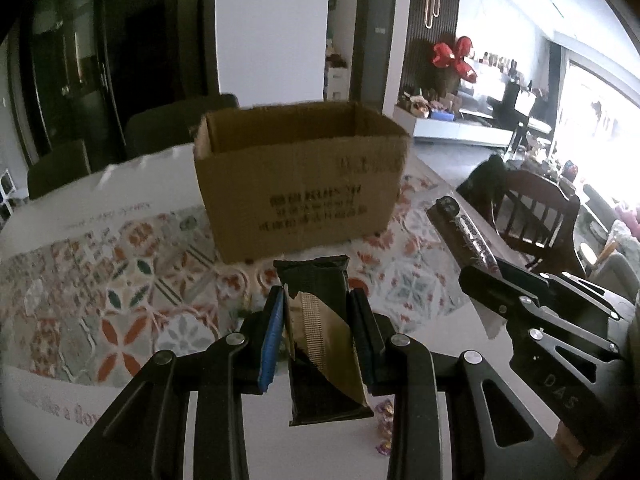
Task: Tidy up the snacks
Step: 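Carry both snacks over the cardboard box and open both tools inside it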
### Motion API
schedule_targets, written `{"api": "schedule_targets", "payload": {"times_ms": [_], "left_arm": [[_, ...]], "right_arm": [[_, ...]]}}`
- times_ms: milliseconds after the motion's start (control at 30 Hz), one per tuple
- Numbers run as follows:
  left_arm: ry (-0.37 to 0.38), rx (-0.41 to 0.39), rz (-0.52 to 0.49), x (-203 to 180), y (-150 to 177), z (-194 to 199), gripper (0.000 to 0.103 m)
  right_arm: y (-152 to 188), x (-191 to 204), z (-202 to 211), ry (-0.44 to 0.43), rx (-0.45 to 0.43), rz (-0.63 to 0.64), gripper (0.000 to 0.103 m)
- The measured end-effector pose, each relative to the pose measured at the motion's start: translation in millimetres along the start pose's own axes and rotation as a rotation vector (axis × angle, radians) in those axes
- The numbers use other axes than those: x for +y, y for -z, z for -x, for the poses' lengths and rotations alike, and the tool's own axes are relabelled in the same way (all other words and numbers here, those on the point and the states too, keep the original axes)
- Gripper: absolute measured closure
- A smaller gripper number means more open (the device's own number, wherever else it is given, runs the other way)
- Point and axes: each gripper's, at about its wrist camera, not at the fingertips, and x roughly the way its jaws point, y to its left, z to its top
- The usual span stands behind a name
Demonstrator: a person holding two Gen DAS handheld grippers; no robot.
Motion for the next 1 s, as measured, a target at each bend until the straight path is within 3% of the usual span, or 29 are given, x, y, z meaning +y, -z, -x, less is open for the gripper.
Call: {"api": "schedule_targets", "payload": {"times_ms": [633, 1000], "left_arm": [[-0.034, -0.104, -0.06, 15, -82, 2, 0.071], [-0.037, -0.088, -0.058, 32, -135, -28, 0.071]], "right_arm": [[-80, 0, -19, -0.049, -0.064, 0.023, 0.083], [-135, -5, -64, -0.072, -0.005, 0.052, 0.083]]}}
